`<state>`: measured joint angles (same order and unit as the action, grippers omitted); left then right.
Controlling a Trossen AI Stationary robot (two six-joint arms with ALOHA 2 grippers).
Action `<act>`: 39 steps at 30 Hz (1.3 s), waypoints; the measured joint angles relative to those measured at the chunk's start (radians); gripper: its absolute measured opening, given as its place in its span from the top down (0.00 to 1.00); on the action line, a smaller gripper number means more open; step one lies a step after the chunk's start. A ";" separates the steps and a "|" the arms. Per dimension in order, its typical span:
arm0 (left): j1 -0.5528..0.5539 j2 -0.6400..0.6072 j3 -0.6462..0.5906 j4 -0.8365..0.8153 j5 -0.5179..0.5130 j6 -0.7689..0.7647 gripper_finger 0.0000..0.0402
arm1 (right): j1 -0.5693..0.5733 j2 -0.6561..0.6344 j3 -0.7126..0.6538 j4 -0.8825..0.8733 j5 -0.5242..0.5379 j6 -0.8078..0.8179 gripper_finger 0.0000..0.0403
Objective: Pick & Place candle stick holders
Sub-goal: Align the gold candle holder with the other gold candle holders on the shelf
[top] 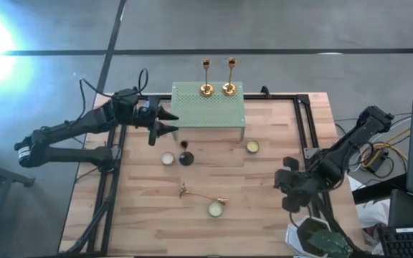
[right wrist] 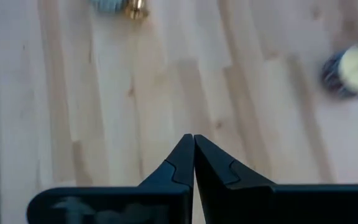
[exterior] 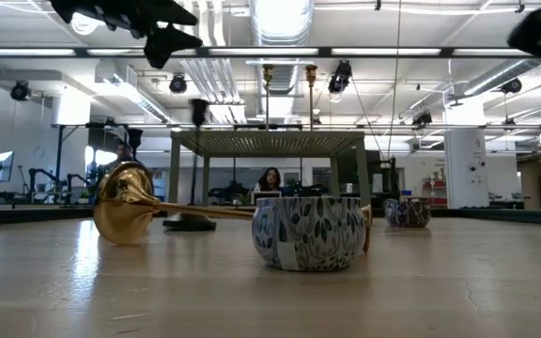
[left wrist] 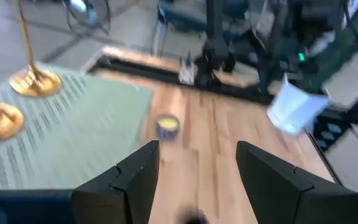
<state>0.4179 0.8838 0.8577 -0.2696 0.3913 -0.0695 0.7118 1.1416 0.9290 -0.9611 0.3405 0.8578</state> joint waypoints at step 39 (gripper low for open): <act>-0.572 0.700 0.520 -0.659 -0.314 0.168 0.48 | -0.229 0.000 0.063 -0.037 0.527 -0.224 0.98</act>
<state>-0.1544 1.5836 1.3781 -0.9290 0.0770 0.0988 0.4831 1.1419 0.9920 -0.9981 0.8676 0.6334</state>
